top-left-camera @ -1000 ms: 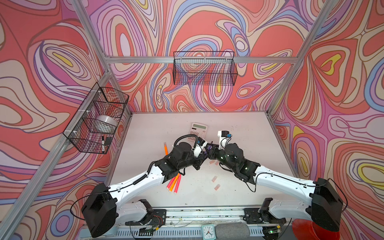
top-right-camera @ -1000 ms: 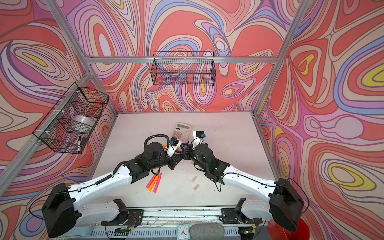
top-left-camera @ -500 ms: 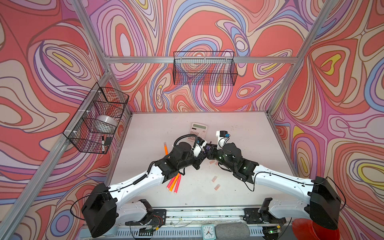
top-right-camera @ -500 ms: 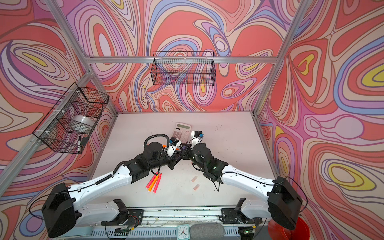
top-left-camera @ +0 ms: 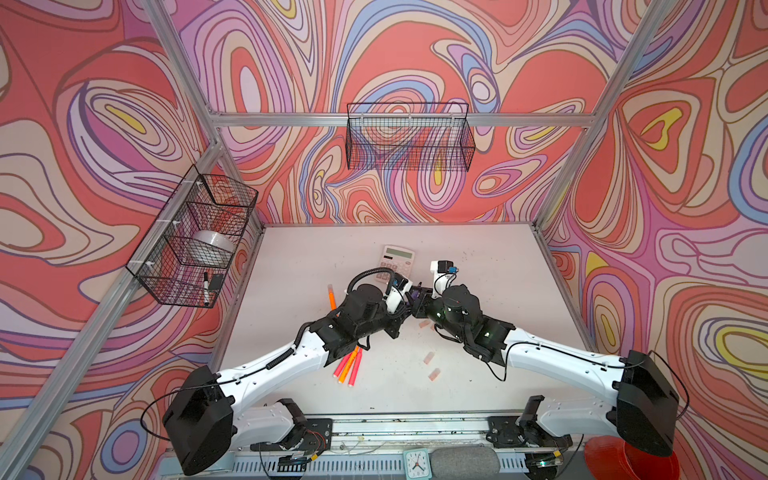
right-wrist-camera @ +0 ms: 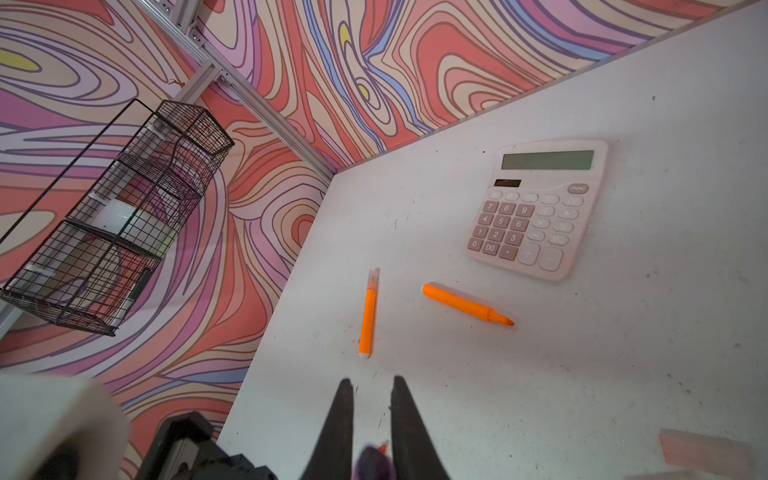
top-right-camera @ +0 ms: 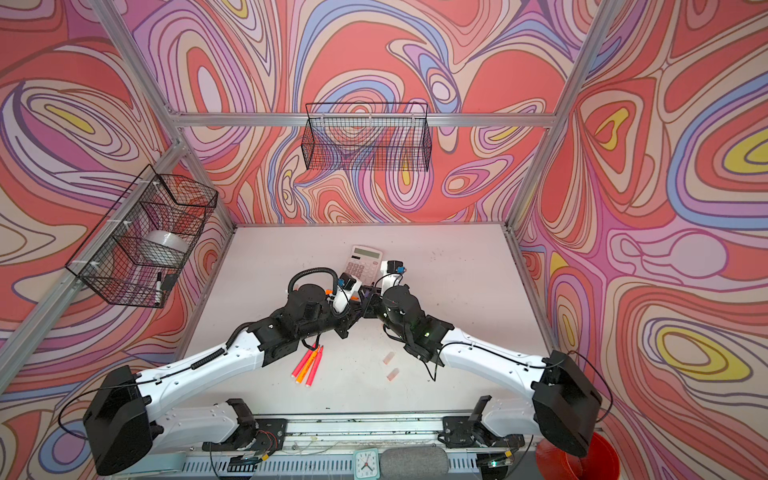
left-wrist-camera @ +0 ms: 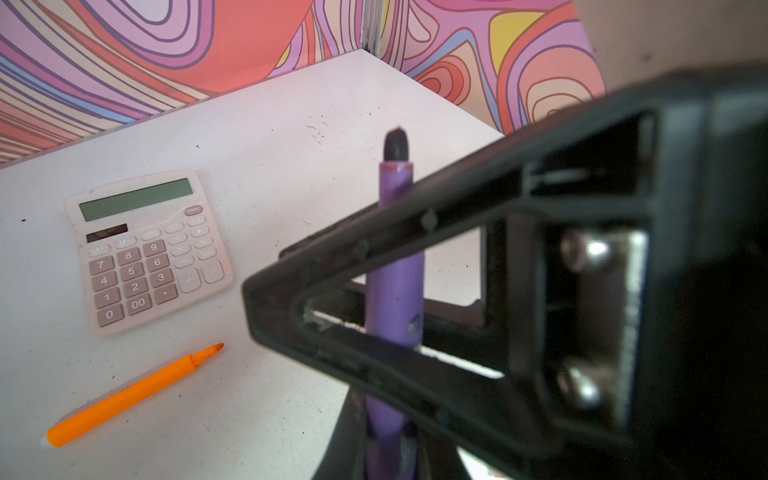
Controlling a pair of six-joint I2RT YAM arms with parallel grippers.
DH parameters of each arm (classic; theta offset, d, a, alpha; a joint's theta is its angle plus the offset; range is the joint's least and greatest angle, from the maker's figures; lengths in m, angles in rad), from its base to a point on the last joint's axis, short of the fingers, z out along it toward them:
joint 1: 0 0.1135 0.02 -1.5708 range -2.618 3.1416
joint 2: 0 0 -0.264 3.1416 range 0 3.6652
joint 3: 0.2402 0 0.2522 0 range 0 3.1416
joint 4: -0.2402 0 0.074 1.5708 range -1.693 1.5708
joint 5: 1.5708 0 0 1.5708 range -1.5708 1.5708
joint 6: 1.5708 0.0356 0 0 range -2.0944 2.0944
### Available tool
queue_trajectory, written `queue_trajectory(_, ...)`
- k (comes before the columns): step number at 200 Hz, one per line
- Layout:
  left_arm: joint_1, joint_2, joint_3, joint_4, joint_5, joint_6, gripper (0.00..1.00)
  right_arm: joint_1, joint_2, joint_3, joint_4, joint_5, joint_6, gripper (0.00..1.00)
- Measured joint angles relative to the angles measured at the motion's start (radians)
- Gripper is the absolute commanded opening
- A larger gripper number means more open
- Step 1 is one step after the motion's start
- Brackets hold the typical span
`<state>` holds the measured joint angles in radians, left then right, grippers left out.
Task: Insert the pens into the pen caps
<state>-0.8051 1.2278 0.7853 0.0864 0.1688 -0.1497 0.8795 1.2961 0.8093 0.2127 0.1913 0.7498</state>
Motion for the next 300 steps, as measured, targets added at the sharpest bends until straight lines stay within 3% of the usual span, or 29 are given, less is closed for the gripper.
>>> queue_trajectory(21,-0.001,0.000,-0.013,0.017,-0.024,-0.024,0.00,0.002,0.018,0.013,-0.006,0.002,-0.005,0.28)
queue_trajectory(36,-0.002,0.000,-0.023,0.034,-0.051,-0.043,0.00,0.010,0.027,0.020,-0.005,-0.005,-0.014,0.47)
queue_trajectory(67,-0.002,-0.046,-0.107,0.101,-0.125,-0.091,0.00,0.024,0.019,0.029,-0.023,-0.003,-0.019,0.64)
queue_trajectory(112,-0.002,-0.123,-0.237,0.189,-0.246,-0.102,0.00,0.025,-0.172,-0.061,-0.102,0.045,0.010,0.66)
queue_trajectory(145,-0.002,-0.166,-0.257,0.201,-0.300,-0.101,0.00,0.025,-0.372,-0.113,-0.283,0.055,0.057,0.63)
queue_trajectory(166,-0.002,-0.199,-0.257,0.206,-0.304,-0.094,0.00,0.025,-0.423,-0.138,-0.403,0.044,0.083,0.60)
queue_trajectory(188,-0.002,-0.220,-0.274,0.227,-0.279,-0.087,0.00,0.029,-0.390,-0.159,-0.511,0.008,0.109,0.55)
queue_trajectory(228,-0.002,-0.224,-0.299,0.232,-0.218,-0.082,0.00,0.108,-0.203,-0.185,-0.660,-0.037,0.150,0.52)
queue_trajectory(258,-0.002,-0.224,-0.301,0.233,-0.196,-0.080,0.00,0.191,-0.105,-0.185,-0.715,-0.024,0.177,0.52)
queue_trajectory(300,-0.002,-0.224,-0.301,0.234,-0.186,-0.079,0.00,0.229,-0.062,-0.179,-0.768,0.020,0.211,0.53)
